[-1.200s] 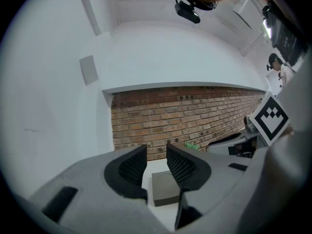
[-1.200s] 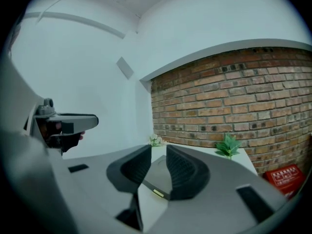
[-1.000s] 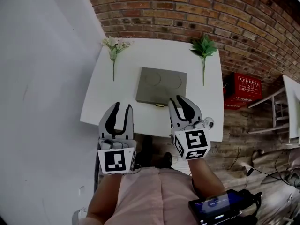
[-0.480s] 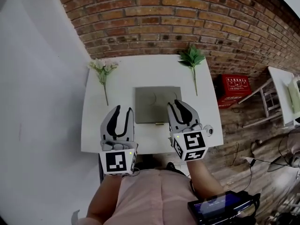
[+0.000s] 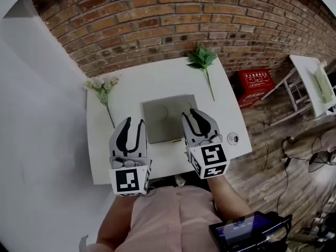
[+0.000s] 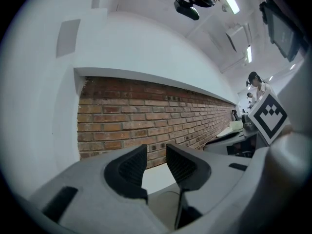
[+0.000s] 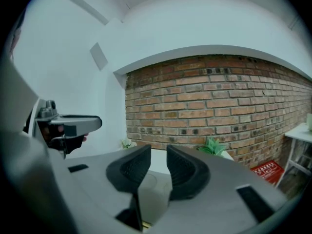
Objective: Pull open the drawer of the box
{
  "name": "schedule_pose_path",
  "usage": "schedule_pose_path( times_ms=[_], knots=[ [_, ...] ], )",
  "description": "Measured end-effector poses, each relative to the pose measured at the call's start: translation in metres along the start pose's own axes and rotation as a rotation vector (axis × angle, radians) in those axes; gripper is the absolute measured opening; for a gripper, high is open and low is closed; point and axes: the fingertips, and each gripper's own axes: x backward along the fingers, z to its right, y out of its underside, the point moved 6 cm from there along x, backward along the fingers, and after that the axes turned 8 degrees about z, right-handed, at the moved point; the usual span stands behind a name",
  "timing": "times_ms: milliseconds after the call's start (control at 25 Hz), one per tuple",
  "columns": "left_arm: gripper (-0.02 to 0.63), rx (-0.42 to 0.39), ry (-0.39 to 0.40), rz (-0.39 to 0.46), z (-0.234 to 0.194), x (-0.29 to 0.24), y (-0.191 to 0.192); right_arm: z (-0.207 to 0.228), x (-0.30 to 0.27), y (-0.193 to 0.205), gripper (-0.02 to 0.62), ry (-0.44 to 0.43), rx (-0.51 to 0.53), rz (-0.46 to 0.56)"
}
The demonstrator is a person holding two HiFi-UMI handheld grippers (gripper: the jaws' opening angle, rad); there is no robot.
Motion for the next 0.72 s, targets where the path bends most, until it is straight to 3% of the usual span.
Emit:
schedule_pose_path(
  times_ms=[320,720],
  knots=[
    [0.132,0.039,0.026,-0.052,0.005,-0.011,0.023,0.003,-0.004,0.032,0.107,-0.01,-0.038,-0.088],
    [0.132,0.087,0.034,-0.184,0.019,-0.008,0.077,0.003,0.011,0.101,0.105,-0.024,-0.116,-0.247]
  ],
)
